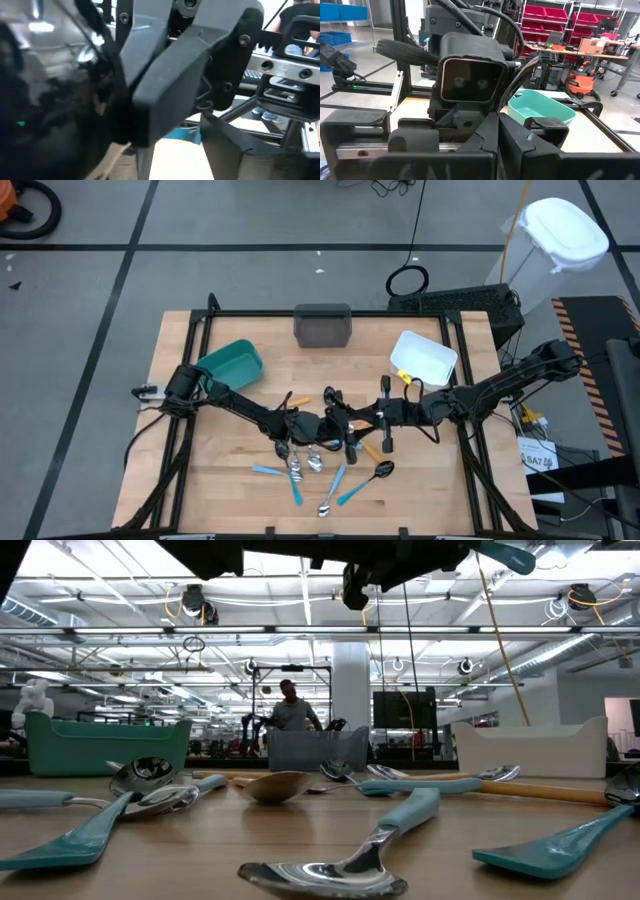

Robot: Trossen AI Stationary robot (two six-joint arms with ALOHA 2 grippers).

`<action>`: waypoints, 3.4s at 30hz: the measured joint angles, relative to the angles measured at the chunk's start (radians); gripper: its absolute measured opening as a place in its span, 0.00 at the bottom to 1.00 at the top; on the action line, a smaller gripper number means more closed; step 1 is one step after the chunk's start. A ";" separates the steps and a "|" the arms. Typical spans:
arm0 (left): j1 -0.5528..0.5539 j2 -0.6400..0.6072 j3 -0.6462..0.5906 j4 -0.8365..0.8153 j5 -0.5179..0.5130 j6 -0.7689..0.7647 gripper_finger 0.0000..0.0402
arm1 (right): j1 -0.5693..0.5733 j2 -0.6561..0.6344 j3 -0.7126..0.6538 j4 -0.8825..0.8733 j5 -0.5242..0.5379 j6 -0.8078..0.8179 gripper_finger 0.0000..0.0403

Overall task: Sort silverware by color (type)
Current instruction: Put the blue spoon into the white bin

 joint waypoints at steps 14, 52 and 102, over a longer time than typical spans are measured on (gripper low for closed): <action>-0.002 0.000 0.000 -0.023 0.014 0.057 0.04 | 0.002 -0.001 0.000 -0.018 -0.005 0.003 0.01; 0.000 -0.175 0.000 -0.790 0.234 0.216 0.02 | 0.035 -0.002 0.000 -0.295 -0.160 0.147 0.44; -0.016 -0.175 0.000 -0.781 0.446 0.275 0.02 | -0.063 0.262 0.000 0.165 -0.658 0.031 0.30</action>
